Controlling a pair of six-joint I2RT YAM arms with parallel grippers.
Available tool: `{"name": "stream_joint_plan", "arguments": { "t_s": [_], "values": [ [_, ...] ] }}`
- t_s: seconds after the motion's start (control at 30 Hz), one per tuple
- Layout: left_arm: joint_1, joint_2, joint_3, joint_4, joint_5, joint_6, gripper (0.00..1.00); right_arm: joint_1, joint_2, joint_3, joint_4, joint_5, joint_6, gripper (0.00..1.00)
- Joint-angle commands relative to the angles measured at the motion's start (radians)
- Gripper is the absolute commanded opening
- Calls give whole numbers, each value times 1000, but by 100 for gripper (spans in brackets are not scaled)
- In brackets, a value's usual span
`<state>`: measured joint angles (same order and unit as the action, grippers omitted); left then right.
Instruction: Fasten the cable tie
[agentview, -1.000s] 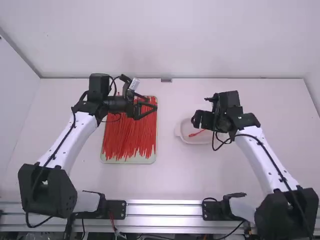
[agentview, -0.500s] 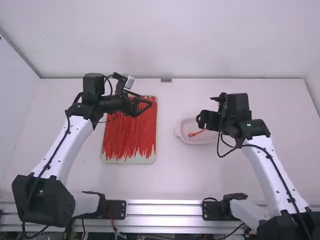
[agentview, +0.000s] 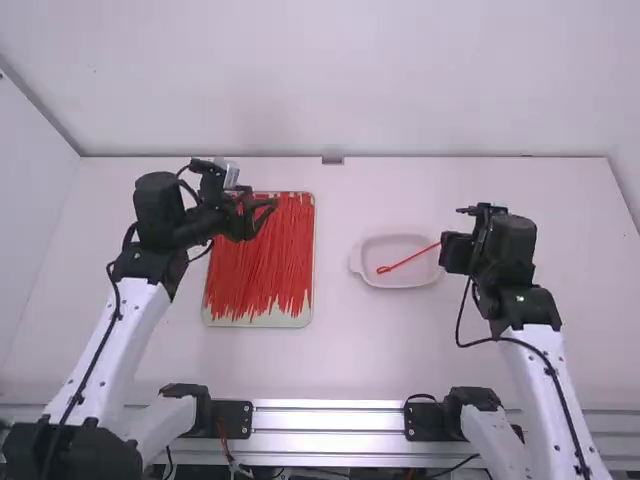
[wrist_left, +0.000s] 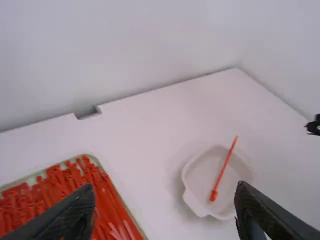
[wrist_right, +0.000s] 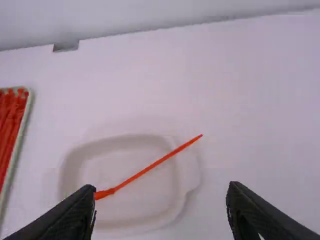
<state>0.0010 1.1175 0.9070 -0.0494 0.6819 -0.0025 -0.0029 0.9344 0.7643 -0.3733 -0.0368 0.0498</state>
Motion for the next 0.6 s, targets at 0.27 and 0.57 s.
{"name": "stream_joint_plan", "arguments": {
  "t_s": [0.27,0.57],
  "values": [
    [-1,-254,-232,49,-267,2,48,3,-253,-246,226,37,-50,44],
    [-1,-464,-442,49,-477,2,27,3,-455,-448,373,37,-50,24]
  ]
}}
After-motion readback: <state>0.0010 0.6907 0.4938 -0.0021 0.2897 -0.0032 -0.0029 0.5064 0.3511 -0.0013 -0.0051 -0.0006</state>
